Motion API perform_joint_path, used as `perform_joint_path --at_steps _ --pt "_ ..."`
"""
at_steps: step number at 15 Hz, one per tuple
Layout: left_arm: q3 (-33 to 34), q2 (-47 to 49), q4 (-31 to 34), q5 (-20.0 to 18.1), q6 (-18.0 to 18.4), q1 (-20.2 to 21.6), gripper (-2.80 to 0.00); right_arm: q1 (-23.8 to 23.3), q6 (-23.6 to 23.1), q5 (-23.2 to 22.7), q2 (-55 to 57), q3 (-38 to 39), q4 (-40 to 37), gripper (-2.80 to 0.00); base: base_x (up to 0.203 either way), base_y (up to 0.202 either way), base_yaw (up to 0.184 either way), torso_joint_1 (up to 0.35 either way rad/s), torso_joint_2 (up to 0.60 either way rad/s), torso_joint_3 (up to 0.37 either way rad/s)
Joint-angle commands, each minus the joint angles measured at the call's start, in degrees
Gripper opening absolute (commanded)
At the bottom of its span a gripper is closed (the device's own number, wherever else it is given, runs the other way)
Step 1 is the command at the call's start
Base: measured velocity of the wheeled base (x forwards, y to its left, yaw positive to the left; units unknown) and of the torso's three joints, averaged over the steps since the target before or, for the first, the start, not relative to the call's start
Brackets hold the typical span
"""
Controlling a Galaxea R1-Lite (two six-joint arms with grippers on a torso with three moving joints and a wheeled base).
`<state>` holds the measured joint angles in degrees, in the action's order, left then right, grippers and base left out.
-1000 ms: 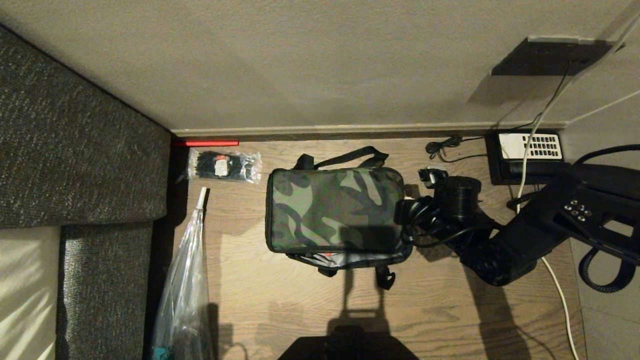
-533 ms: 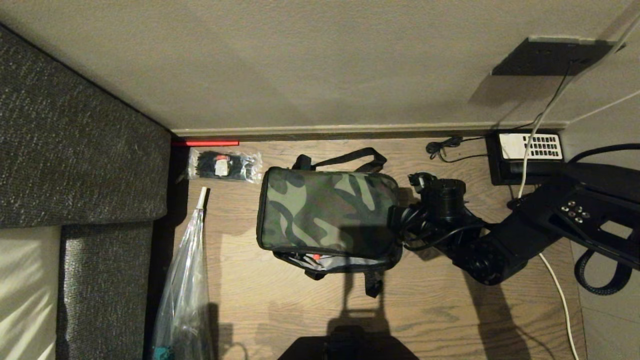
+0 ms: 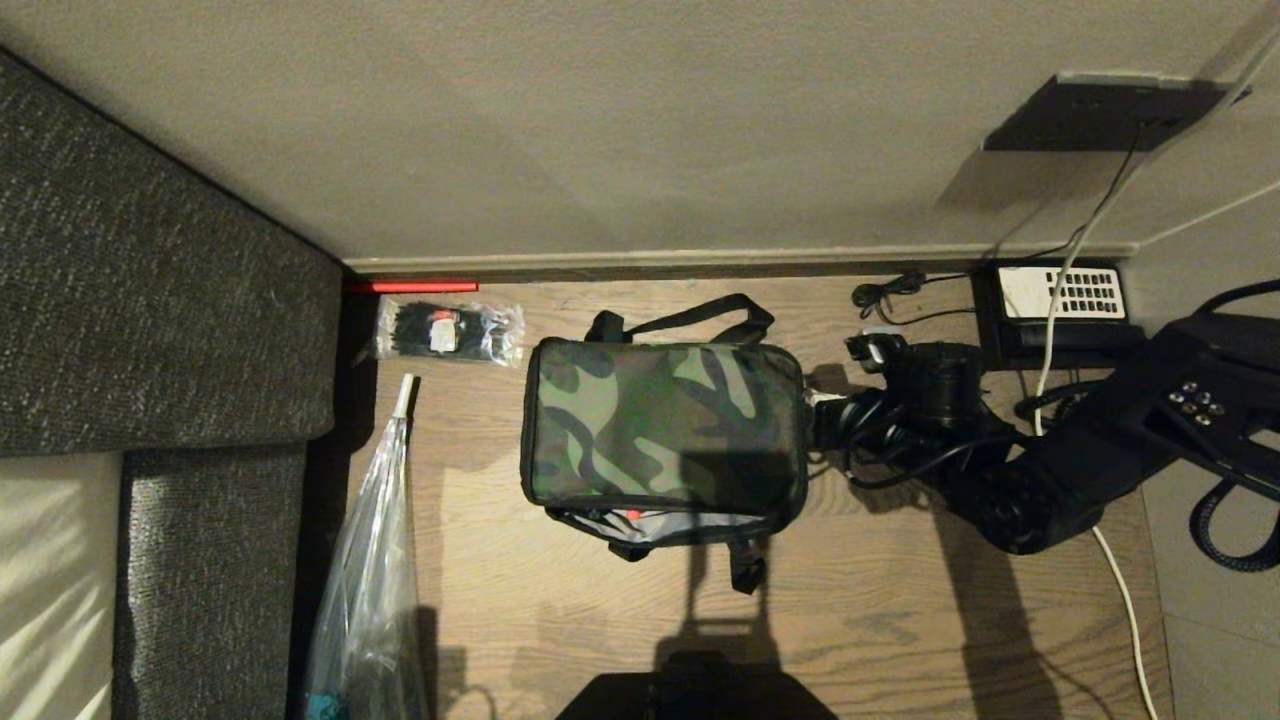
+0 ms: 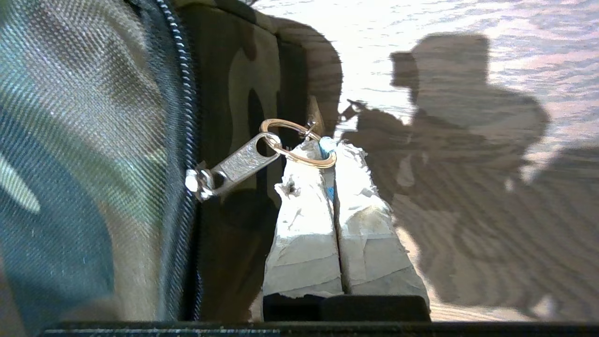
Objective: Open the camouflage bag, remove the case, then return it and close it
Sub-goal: Open the top of the storage box
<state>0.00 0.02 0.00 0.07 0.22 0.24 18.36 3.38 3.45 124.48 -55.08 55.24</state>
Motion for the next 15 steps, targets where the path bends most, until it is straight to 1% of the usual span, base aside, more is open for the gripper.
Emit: perform_joint_path --at_steps 1,3,6,9,13,15 --pt "0.15 -0.05 0.0 0.01 0.02 0.02 -2.8 -1.03 0.07 -0.58 -2.61 0.77 -0.03 -2.8 0.0 0.0 0.0 0.0 0.0 0.0" --pt "0.09 -0.11 0.0 0.01 0.04 0.02 -2.8 -0.96 0.57 -2.03 -3.19 0.59 0.87 -2.8 0.0 0.0 0.0 0.0 0.0 0.0" --pt "0.1 -0.11 0.0 0.01 0.04 0.02 -2.8 -0.32 0.75 -2.22 -2.84 -0.16 2.9 -2.8 0.0 0.0 0.0 0.0 0.0 0.0" --pt "0.18 -0.11 0.0 0.01 0.0 0.02 -2.8 0.6 2.14 -2.22 -1.53 -1.32 3.17 -2.8 0.0 0.0 0.0 0.0 0.0 0.0" --pt "0.18 -0.11 0.0 0.01 -0.04 0.02 -2.8 0.54 1.51 -2.3 0.09 -2.99 7.18 -2.8 0.0 0.0 0.0 0.0 0.0 0.0" --pt "0.09 -0.04 0.0 0.01 0.03 0.02 -2.8 0.54 1.06 -2.48 0.06 -3.63 7.36 -2.8 0.0 0.0 0.0 0.0 0.0 0.0"
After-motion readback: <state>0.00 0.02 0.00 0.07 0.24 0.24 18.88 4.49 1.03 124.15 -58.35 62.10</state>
